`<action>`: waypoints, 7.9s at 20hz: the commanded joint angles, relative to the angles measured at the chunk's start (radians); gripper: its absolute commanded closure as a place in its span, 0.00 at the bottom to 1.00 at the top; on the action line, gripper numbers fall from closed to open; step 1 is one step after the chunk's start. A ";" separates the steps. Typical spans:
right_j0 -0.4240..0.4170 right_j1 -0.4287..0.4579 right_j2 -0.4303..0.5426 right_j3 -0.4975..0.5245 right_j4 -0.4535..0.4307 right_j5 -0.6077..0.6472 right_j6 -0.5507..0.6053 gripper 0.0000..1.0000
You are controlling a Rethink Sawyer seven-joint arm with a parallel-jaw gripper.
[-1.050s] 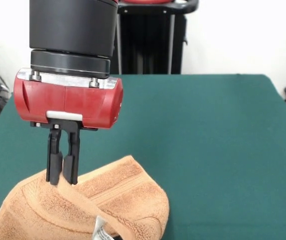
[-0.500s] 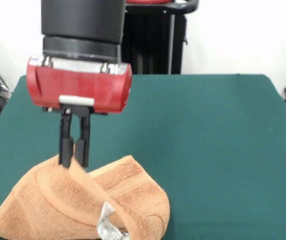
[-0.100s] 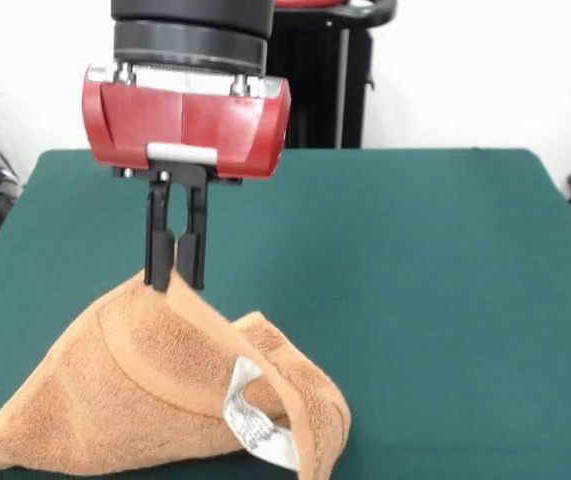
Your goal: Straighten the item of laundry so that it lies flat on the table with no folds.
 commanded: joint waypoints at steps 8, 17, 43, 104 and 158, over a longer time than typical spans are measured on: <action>0.041 -0.078 0.002 0.243 0.016 0.116 0.085 1.00; 0.037 -0.086 0.000 0.295 0.016 0.082 0.107 1.00; 0.018 -0.256 0.005 0.520 0.046 0.050 0.109 1.00; 0.520 -0.040 -0.327 0.903 0.372 -0.686 0.345 1.00; 1.005 0.220 -0.562 0.521 0.999 -0.341 0.462 1.00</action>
